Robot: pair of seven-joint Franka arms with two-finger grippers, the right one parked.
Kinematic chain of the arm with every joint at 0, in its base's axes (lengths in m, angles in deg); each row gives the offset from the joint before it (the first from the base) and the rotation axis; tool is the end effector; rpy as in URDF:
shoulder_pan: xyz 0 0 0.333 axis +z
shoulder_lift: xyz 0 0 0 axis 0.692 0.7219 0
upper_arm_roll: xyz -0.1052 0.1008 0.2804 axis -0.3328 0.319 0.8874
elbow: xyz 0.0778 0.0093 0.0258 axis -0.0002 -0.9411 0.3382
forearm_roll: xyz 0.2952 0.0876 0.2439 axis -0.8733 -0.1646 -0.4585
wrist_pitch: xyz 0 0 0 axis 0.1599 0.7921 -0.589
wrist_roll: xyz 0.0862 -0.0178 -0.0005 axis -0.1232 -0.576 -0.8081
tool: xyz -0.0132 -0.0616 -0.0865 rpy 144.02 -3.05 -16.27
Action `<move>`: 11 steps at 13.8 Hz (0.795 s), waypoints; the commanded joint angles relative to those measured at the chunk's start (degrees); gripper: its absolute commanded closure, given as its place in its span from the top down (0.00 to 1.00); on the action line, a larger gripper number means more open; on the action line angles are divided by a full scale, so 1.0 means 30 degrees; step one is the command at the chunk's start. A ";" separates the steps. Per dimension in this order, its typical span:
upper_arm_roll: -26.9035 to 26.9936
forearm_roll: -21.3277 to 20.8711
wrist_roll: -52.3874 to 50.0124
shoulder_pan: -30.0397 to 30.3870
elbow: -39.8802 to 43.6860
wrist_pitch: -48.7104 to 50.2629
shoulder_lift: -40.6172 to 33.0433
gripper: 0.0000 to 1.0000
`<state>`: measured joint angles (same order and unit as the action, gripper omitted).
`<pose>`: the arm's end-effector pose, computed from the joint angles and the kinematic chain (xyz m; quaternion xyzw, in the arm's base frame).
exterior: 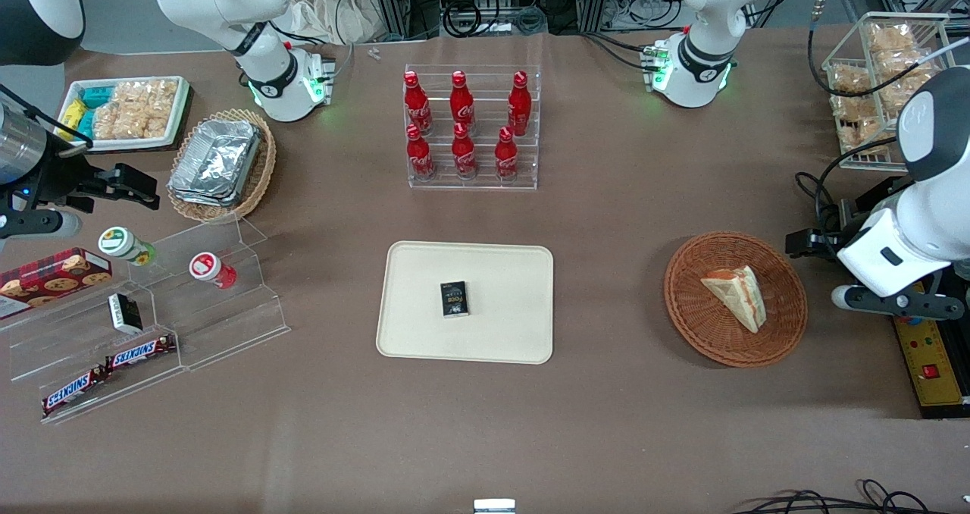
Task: Place sandwich from basket to tray
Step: 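Move the left gripper down over the sandwich in the wicker basket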
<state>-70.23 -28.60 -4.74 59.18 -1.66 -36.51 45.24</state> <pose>0.6357 -0.0340 0.5195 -0.9950 0.0770 0.0578 0.0253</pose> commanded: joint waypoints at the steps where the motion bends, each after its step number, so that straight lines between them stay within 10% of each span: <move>1: -0.0144 0.0017 0.0261 0.0085 0.0626 0.0372 0.0630 1.00; 5: -0.0144 -0.0361 -0.1048 -0.0002 0.0508 0.0313 0.1595 1.00; 11: -0.0027 -0.1943 -1.5400 0.0290 -0.7827 -0.9837 0.0985 1.00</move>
<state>-70.20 -32.19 -41.62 59.18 -15.43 -57.94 50.62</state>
